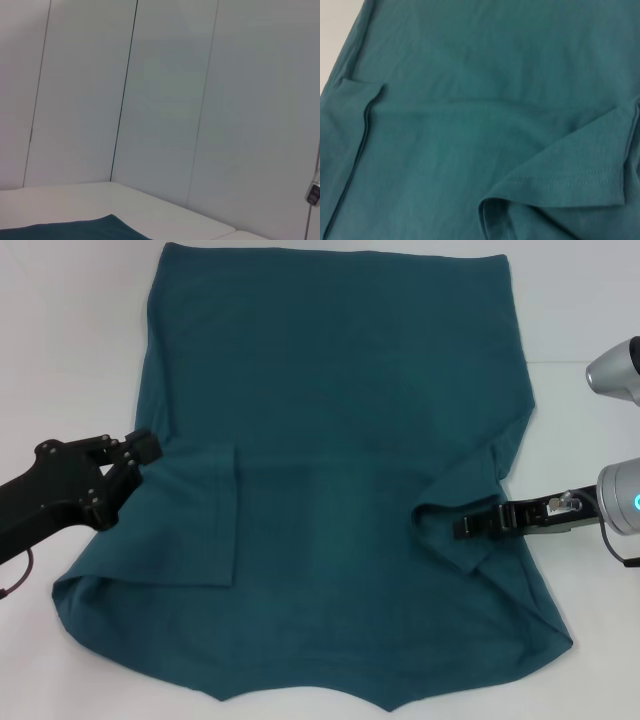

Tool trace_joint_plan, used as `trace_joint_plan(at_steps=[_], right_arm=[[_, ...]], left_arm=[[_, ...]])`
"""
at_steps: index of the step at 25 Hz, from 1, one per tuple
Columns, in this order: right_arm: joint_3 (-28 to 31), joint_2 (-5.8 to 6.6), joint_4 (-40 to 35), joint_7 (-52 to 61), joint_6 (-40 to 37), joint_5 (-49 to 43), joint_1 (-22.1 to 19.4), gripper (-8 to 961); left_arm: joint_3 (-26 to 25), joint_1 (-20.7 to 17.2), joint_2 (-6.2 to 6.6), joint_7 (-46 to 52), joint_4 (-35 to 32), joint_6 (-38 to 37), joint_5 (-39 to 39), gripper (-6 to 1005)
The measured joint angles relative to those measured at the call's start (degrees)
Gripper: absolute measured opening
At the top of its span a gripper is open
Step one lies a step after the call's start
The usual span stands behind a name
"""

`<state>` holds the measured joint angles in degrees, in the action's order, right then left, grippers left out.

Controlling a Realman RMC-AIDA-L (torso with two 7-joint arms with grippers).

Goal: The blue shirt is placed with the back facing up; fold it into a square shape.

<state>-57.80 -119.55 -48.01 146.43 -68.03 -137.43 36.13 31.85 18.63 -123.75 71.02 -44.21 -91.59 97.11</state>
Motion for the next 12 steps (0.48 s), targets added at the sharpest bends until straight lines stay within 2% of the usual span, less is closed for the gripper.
trace_joint_plan(at_steps=[12], right_arm=[[-2.8,-0.59,1.8,-0.5,-3.5,6.7,1.4,625]], left_arm=[[0.1,0.0,0.0,0.0,0.1,0.0,0.0,59]])
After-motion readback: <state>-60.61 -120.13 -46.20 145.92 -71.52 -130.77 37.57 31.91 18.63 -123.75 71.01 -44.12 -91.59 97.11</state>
